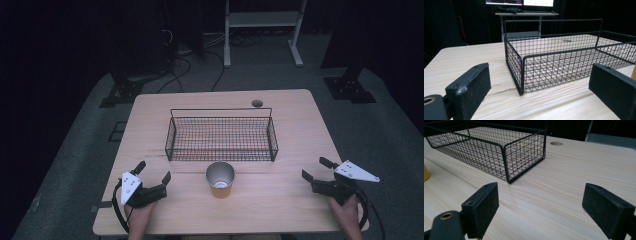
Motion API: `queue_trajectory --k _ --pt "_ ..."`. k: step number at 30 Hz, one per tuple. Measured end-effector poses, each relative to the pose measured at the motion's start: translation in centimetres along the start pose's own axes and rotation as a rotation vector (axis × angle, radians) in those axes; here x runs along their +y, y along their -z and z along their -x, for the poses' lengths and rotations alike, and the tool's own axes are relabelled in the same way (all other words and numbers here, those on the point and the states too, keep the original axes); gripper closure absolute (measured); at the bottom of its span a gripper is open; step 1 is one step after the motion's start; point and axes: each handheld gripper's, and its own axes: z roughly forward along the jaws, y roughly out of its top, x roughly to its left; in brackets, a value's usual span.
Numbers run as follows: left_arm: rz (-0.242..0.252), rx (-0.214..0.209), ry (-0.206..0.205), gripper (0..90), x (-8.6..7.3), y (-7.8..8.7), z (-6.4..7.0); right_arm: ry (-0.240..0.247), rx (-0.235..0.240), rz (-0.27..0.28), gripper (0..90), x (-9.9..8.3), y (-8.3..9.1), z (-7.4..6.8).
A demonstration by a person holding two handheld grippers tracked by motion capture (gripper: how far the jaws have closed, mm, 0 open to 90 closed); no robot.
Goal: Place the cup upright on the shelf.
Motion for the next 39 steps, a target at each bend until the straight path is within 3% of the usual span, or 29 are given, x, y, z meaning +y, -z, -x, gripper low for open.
queue_trajectory --k 19,39 --pt "0.008 -0.084 0.001 2.3 0.1 0.1 0.7 0.006 -0.007 -0.011 12.9 0.0 -0.1 -0.1" --pt "0.009 -0.159 -0.044 2.3 0.5 -0.1 2.2 0.002 -0.006 -0.01 12.9 0.0 -0.1 -0.1"
